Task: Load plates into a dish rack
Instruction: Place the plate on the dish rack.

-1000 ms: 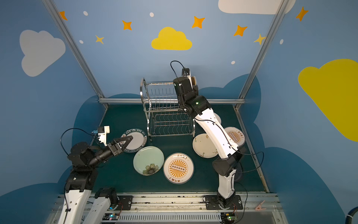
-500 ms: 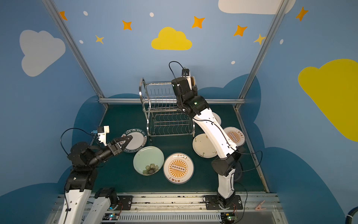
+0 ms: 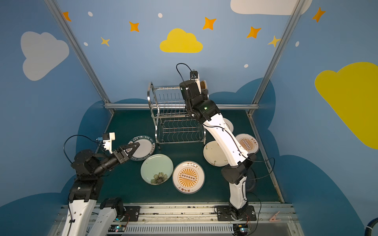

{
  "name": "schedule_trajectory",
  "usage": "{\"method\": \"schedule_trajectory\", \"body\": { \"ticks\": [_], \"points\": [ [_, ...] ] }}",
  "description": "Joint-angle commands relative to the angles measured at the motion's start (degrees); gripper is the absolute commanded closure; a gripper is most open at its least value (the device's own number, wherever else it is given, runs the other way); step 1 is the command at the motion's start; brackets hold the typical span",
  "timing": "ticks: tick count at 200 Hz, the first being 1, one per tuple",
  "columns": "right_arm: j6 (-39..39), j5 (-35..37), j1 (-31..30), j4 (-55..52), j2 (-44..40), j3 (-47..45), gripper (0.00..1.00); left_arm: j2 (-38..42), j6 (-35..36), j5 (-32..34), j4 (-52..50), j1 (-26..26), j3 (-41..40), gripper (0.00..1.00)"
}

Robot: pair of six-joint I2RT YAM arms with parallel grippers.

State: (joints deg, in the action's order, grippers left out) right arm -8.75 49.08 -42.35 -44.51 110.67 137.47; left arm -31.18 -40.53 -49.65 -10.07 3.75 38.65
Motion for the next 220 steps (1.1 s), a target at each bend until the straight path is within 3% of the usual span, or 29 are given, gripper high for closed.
{"method": "schedule_trajectory", "body": {
  "ticks": [1, 96, 220],
  "points": [
    [-1.8, 1.0, -0.7, 5.0, -0.8, 3.2, 1.0, 0.4, 0.5, 0.1, 0.5, 0.2, -0.2, 0.0],
    [-5.4, -0.5, -1.7, 1.2, 0.6, 3.8, 1.0, 0.3, 0.5, 0.4, 0.1, 0.3, -0.2, 0.0],
    [10.3, 7.6, -5.1, 15.9, -2.3, 3.2, 1.0, 0.4, 0.5, 0.6, -0.2, 0.2, -0.1, 0.0]
  ]
}}
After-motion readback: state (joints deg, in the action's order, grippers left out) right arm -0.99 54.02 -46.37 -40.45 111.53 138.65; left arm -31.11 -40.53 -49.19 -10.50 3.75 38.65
